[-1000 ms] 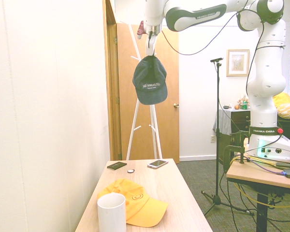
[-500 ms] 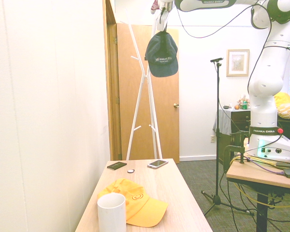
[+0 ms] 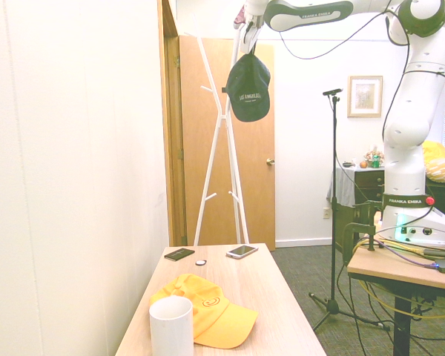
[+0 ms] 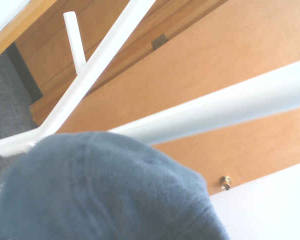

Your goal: Hang the cap

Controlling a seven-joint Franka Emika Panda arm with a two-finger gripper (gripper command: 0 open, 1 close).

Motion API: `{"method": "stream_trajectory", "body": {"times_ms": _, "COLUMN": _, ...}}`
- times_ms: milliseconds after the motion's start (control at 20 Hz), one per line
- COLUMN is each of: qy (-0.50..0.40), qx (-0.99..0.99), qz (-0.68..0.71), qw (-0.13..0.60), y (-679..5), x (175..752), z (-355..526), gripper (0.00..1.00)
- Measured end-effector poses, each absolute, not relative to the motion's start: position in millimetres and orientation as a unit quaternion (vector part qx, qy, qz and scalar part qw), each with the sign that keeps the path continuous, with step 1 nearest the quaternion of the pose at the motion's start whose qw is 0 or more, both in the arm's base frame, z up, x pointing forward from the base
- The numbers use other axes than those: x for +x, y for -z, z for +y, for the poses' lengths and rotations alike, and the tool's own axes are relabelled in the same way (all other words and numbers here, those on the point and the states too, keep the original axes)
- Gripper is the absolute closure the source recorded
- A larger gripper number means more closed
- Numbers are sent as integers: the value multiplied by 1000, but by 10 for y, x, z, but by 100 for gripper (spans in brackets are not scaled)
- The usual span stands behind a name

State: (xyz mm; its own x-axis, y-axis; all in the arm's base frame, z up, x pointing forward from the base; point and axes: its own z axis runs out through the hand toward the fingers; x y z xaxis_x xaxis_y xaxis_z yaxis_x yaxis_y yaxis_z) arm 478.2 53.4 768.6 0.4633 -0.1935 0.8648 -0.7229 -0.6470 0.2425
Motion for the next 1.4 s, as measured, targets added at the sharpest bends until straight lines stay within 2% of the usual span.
{"method": "stream_trajectory", "body": {"times_ms": 300, "qy": -425, "qx": 812, "qz": -285, "qw": 281, "y": -7475, "x": 5121, "z": 374, "gripper": 100}}
{"method": "stream_trajectory", "body": {"times_ms": 350, "qy": -423, "qx": 815, "qz": -284, "qw": 277, "y": -7447, "x": 5131, "z": 387, "gripper": 0}}
{"method": "stream_trajectory", "body": {"times_ms": 750, "qy": -412, "qx": 831, "qz": -274, "qw": 254, "y": -6974, "x": 5118, "z": 503, "gripper": 0}}
{"method": "stream_trajectory", "body": {"times_ms": 1400, "qy": -417, "qx": 826, "qz": -286, "qw": 249, "y": -6949, "x": 4943, "z": 245, "gripper": 0}}
